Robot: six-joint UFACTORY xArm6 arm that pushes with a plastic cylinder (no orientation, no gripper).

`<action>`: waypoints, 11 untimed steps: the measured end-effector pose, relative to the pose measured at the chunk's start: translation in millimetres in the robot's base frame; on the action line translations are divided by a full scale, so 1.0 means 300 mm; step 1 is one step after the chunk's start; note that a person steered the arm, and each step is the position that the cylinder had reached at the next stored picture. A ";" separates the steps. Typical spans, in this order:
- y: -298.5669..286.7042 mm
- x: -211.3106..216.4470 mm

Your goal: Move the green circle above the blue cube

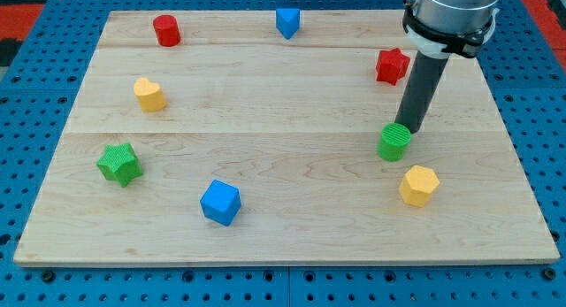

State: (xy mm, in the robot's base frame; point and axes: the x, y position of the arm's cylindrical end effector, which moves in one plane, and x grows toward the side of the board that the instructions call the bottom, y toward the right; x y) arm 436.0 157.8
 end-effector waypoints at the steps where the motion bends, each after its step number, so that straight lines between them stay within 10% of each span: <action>1: 0.056 0.044; 11: -0.352 0.229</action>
State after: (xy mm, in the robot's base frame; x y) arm 504.6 52.3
